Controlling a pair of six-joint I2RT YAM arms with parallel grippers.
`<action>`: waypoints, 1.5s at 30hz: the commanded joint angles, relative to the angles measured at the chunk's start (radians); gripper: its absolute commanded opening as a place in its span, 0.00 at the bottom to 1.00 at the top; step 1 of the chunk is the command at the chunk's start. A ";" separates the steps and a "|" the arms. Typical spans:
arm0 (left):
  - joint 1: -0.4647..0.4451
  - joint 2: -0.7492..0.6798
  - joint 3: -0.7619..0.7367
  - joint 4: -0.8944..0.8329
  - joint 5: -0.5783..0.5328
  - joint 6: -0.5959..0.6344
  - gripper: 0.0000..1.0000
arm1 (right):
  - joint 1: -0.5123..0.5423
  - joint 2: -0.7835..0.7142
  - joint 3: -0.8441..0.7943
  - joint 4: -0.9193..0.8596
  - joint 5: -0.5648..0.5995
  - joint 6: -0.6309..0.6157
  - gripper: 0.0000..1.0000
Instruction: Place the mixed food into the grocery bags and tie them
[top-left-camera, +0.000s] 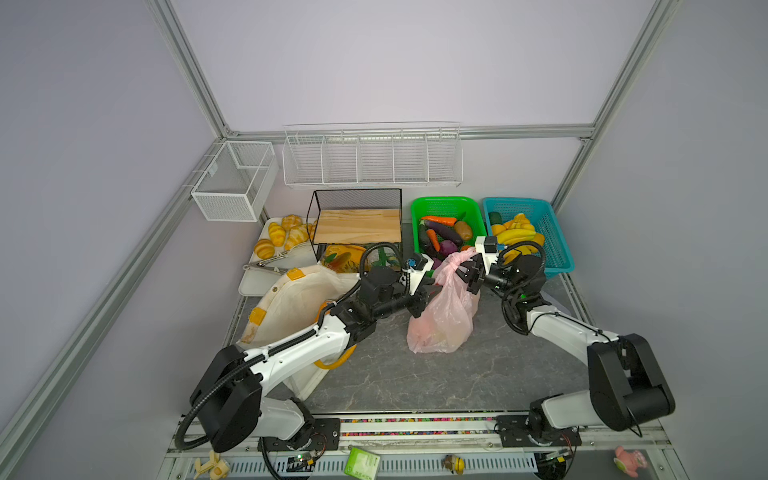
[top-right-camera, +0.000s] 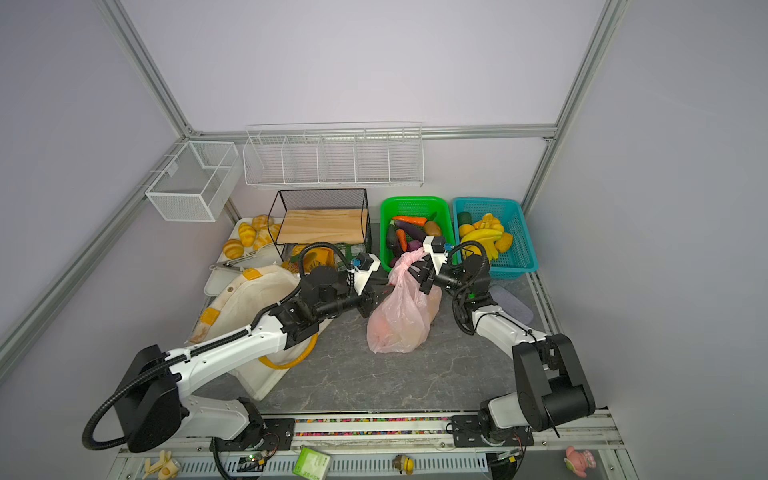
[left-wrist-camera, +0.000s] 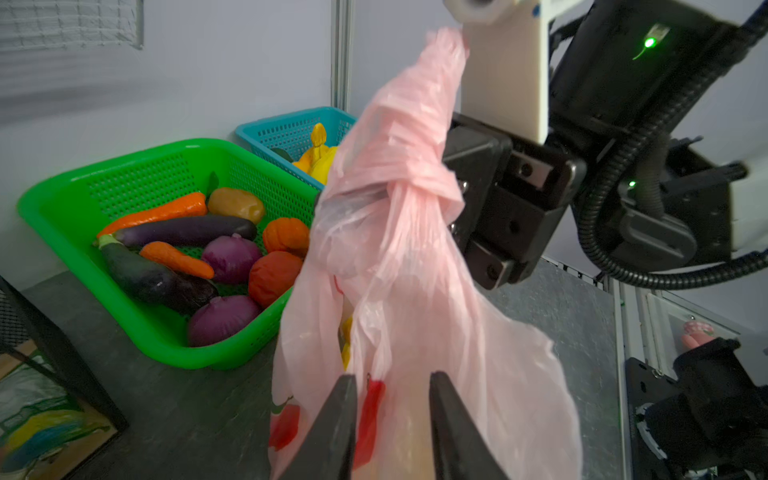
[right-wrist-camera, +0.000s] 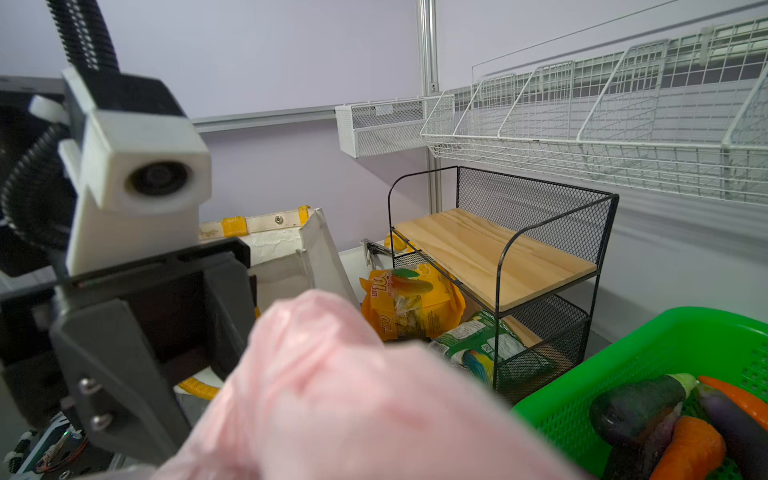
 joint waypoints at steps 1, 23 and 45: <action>-0.034 0.047 0.007 0.078 0.002 -0.010 0.30 | 0.006 0.030 0.002 0.132 0.010 0.144 0.07; -0.064 0.078 -0.009 0.120 0.016 0.167 0.59 | 0.012 0.093 0.017 0.113 -0.076 0.139 0.07; 0.115 -0.047 0.085 -0.194 0.043 0.896 0.45 | 0.026 0.057 0.041 -0.004 -0.089 0.063 0.07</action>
